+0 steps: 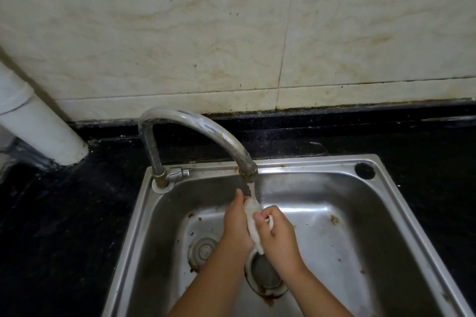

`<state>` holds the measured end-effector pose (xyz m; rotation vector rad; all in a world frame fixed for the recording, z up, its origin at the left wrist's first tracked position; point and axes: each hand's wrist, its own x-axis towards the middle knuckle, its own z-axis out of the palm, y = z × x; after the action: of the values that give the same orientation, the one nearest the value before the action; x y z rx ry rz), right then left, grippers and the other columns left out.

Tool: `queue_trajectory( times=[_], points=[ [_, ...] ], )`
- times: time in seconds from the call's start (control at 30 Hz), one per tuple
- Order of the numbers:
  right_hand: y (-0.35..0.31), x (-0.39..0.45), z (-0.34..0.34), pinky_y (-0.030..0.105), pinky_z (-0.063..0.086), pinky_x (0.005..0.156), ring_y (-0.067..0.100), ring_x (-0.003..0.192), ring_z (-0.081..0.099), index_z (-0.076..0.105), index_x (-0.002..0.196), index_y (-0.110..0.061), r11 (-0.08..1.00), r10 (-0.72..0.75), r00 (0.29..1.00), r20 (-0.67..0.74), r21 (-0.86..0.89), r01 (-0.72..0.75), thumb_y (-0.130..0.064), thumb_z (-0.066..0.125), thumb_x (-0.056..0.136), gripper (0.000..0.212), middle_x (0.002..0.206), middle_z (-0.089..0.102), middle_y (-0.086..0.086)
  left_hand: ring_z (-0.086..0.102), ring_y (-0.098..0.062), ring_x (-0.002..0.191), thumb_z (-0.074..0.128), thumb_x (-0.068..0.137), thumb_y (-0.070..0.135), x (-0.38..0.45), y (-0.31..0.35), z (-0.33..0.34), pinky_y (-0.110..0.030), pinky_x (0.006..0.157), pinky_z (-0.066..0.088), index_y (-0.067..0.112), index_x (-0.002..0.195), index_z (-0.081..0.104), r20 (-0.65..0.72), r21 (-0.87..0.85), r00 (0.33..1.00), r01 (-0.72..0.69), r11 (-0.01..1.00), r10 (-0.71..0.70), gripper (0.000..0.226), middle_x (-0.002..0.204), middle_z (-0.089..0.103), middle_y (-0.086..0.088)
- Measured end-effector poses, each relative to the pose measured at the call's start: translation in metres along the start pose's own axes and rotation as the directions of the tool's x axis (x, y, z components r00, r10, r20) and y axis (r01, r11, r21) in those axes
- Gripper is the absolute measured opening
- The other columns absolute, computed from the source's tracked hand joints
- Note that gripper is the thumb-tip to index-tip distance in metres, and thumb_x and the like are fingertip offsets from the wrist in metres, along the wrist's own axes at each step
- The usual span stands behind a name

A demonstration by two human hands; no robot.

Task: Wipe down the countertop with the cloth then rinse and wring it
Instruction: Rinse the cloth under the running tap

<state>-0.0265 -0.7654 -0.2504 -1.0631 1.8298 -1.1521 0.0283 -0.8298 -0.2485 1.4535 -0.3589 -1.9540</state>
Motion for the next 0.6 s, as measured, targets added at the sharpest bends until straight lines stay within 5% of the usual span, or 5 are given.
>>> queue_trajectory(
  times=[0.13, 0.23, 0.33, 0.47, 0.6],
  points=[
    [0.002, 0.016, -0.002, 0.006, 0.036, 0.056, 0.009, 0.067, 0.045, 0.033, 0.065, -0.026, 0.989, 0.013, 1.0, -0.006, -0.147, -0.014, -0.016, 0.04, 0.097, 0.035, 0.068, 0.042, -0.007, 0.051, -0.019, 0.074, 0.037, 0.099, 0.026, -0.004, -0.007, -0.003, -0.034, 0.08, 0.04, 0.014, 0.077, 0.052, 0.035, 0.118, 0.998, -0.058, 0.991, 0.054, 0.029, 0.079, 0.053, -0.006],
    [0.002, 0.023, -0.006, 0.014, 0.033, 0.055, 0.01, 0.066, 0.046, 0.042, 0.071, -0.014, 0.987, 0.031, 1.0, 0.0, -0.16, -0.031, -0.016, 0.043, 0.096, 0.025, 0.07, 0.047, 0.0, 0.052, -0.016, 0.071, 0.038, 0.098, 0.028, -0.005, -0.008, -0.007, -0.031, 0.069, 0.043, 0.016, 0.078, 0.052, 0.046, 0.138, 0.999, -0.031, 0.99, 0.025, 0.027, 0.08, 0.054, -0.004],
    [0.005, 0.025, -0.012, 0.009, 0.041, 0.053, 0.01, 0.073, 0.054, 0.049, 0.086, -0.021, 0.975, 0.185, 0.981, 0.066, 0.113, -0.191, -0.023, 0.05, 0.093, 0.007, 0.083, 0.056, 0.001, 0.058, -0.026, 0.077, 0.038, 0.096, 0.035, -0.004, 0.0, -0.01, -0.035, 0.07, 0.047, 0.004, 0.087, 0.058, 0.084, 0.037, 0.996, 0.015, 0.999, -0.018, 0.038, 0.086, 0.061, -0.015],
    [0.004, 0.026, -0.021, 0.029, 0.054, 0.069, 0.022, 0.085, 0.063, 0.058, 0.103, -0.015, 0.711, 0.371, 0.833, 0.41, 0.451, -0.539, -0.024, 0.049, 0.093, 0.016, 0.098, 0.065, 0.011, 0.06, -0.025, 0.072, 0.039, 0.096, 0.034, -0.005, 0.004, -0.01, -0.032, 0.066, 0.049, 0.004, 0.082, 0.059, 0.08, 0.14, 0.994, -0.079, 0.987, 0.068, 0.038, 0.076, 0.064, -0.013],
    [0.006, 0.027, -0.023, 0.028, 0.05, 0.059, 0.019, 0.067, 0.057, 0.053, 0.076, -0.009, 0.73, 0.367, 0.883, 0.293, 0.496, -0.469, -0.014, 0.05, 0.092, 0.017, 0.076, 0.058, 0.009, 0.058, -0.023, 0.072, 0.04, 0.096, 0.028, 0.001, 0.008, -0.015, -0.033, 0.065, 0.049, 0.008, 0.078, 0.057, 0.031, 0.131, 0.988, -0.156, 0.979, 0.154, 0.032, 0.078, 0.062, -0.011]
  ],
)
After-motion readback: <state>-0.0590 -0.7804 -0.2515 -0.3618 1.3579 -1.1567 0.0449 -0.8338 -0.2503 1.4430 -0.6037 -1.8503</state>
